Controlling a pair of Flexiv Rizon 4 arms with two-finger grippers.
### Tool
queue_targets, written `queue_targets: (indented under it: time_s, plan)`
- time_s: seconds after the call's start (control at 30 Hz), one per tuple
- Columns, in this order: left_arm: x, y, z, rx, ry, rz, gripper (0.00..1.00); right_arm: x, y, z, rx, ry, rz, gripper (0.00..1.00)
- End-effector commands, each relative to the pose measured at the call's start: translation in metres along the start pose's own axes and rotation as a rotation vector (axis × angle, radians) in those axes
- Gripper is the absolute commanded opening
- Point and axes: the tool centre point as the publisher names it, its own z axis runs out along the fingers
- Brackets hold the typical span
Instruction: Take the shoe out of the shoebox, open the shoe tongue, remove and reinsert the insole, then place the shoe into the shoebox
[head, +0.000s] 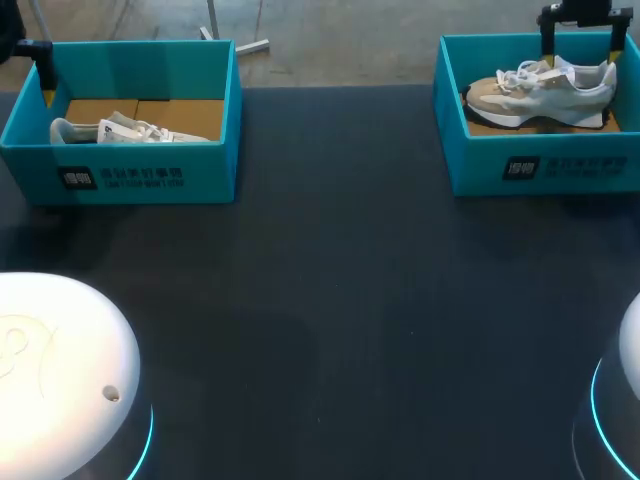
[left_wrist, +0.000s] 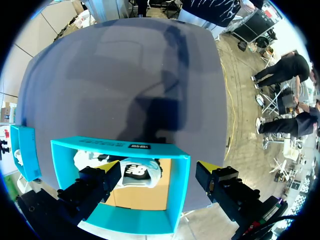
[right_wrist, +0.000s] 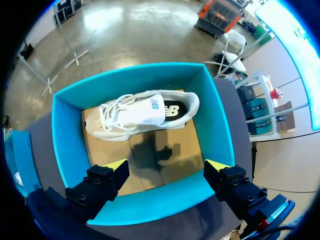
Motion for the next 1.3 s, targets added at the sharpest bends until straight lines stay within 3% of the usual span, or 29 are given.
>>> queue_targets:
  time_s: [0.03,0.37,0.63,0.87,1.3]
  plan:
    - [0.0,-0.001,0.0,-0.003,0.002,0.0,1.0,0.002,0.002,0.0,0.004,-0.003,0.001,1.0]
    - [0.0,-0.001,0.0,-0.003,0.002,0.0,1.0,0.002,0.004,0.002,-0.003,0.004,-0.003,1.0]
    - [0.0,-0.001,0.0,-0.003,0.002,0.0,1.0,-0.003,0.028,0.041,-0.013,-0.087,0.041,1.0]
    - [0.0,-0.001,0.0,-0.003,0.002,0.0,1.0,-0.013,0.051,0.064,-0.045,-0.098,0.055,1.0]
    - [0.0,-0.001,0.0,-0.003,0.002,0.0,1.0,-0.03,0.066,0.068,-0.04,-0.117,0.061,1.0]
